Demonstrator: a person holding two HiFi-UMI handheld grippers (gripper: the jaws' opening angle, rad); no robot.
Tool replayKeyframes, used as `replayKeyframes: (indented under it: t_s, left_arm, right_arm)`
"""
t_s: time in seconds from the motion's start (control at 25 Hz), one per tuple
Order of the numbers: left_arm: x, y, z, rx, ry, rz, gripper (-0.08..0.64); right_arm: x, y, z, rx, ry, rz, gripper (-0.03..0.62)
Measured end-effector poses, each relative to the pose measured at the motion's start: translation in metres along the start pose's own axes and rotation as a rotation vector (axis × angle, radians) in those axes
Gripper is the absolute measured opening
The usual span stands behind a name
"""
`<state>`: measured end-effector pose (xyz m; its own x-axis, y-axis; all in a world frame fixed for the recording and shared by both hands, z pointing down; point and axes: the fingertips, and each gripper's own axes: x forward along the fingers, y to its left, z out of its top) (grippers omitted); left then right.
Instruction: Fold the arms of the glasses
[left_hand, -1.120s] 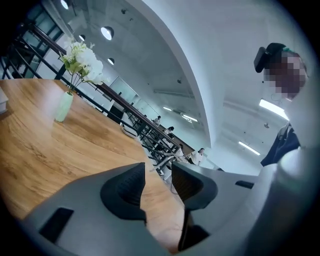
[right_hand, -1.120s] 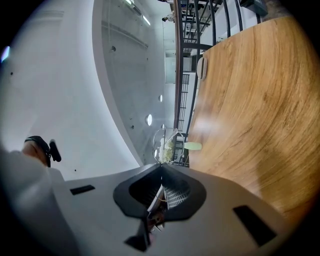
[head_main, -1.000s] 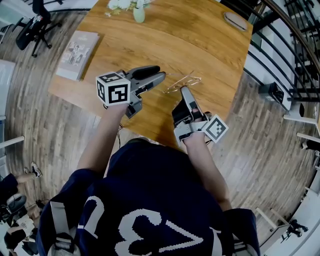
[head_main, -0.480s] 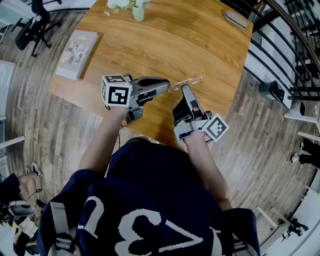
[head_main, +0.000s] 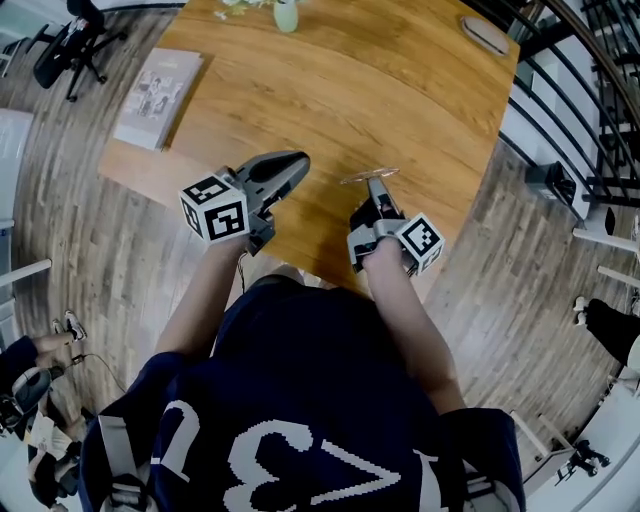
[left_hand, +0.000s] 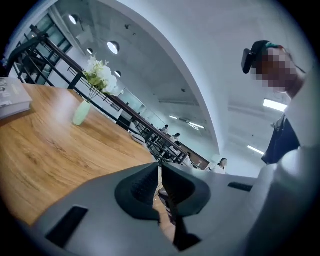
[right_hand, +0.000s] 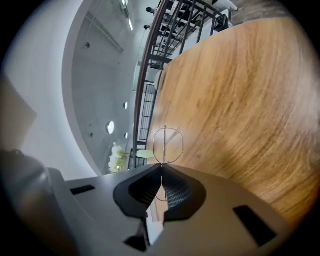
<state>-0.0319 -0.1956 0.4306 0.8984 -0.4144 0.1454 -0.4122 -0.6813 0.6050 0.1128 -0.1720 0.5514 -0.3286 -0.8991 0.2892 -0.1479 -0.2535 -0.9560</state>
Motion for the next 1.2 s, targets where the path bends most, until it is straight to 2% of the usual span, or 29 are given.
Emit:
replayKeyframes:
  t_s: [0.12,0.24,0.48,0.68,0.8,0.92,1.08,1.2]
  left_arm:
    - [-0.008,0.002,-0.011,-0.011,0.018,0.026,0.034]
    - [-0.014,0.002,-0.018,-0.018,0.025,0.046,0.034]
    - [-0.023,0.005,-0.021,-0.016,0.020,0.069,0.034]
    - [-0.021,0.004,-0.016,-0.002,0.011,0.067,0.034]
    - [-0.018,0.004,-0.007,0.028,-0.004,0.073,0.034]
    - [-0.013,0.006,0.007,0.083,-0.027,0.091,0.034]
    - [-0.005,0.000,0.035,0.216,-0.053,0.120,0.033]
    - [0.000,-0.009,0.063,0.356,-0.086,0.162,0.032]
  right_arm:
    - [0.003,-0.031,0.004,0.024,-0.037,-0.110,0.028]
    - [0.007,-0.050,0.006,0.051,-0.066,-0.177,0.028]
    - [0.023,-0.050,0.005,0.064,-0.065,-0.184,0.031]
    - [0.023,-0.046,0.007,0.027,-0.044,-0.175,0.031]
    - [0.019,-0.026,0.017,-0.092,-0.042,-0.138,0.029]
    - [0.016,0.011,0.036,-0.271,-0.059,-0.066,0.028]
    - [0.004,0.075,0.060,-0.533,-0.096,0.035,0.026]
    - [-0.011,0.124,0.069,-0.808,-0.134,0.086,0.025]
